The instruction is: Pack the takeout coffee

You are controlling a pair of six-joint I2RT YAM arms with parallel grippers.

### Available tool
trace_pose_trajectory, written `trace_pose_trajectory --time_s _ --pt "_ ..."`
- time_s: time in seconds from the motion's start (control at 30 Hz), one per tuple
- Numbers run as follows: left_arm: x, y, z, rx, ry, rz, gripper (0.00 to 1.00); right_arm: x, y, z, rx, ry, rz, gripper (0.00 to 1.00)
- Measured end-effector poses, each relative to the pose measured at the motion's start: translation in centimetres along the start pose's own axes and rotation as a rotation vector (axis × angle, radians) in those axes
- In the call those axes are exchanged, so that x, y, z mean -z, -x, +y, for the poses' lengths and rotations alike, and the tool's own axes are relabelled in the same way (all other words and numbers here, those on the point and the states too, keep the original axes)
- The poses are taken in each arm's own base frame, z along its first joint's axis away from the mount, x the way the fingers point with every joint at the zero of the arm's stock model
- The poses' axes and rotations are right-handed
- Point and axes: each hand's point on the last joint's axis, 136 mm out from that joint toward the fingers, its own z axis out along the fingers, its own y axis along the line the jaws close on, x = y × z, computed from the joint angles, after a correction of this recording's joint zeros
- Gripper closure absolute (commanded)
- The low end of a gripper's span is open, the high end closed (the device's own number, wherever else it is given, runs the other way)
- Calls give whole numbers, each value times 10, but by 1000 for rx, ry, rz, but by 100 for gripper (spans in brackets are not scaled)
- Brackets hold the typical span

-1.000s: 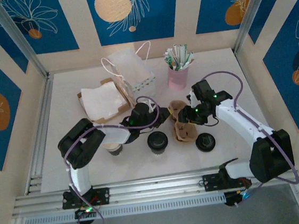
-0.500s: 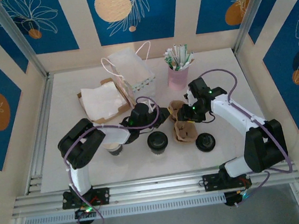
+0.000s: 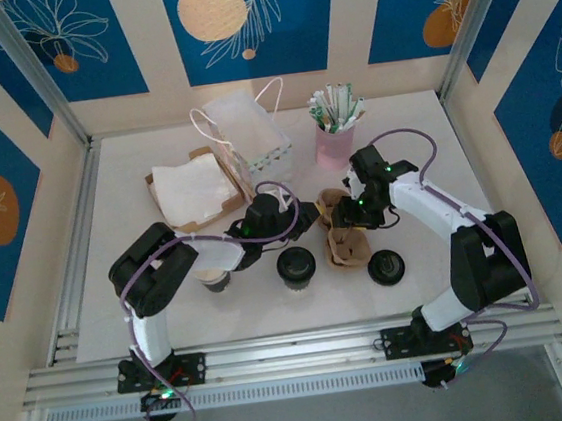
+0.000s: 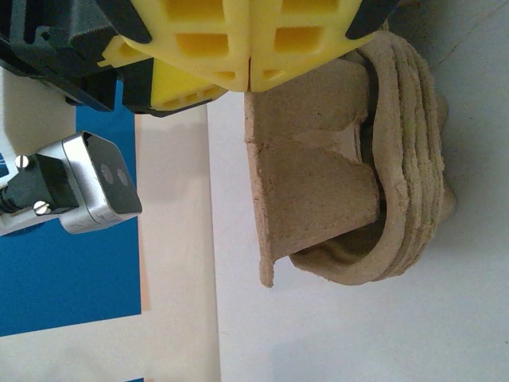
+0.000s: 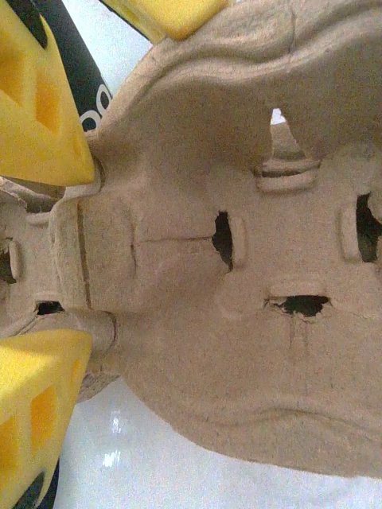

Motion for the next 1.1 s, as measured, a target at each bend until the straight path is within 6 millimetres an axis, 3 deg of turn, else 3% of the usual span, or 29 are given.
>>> trace_pose_trajectory --time_s 0.47,1.0,1.1 --pt "0 1 0 0 -2 -2 100 -3 1 2 -2 14 15 51" --pt "0 1 0 0 -2 -2 100 -3 1 2 4 14 17 60" --pt "0 1 0 0 -2 -2 92 -3 1 2 4 14 16 61"
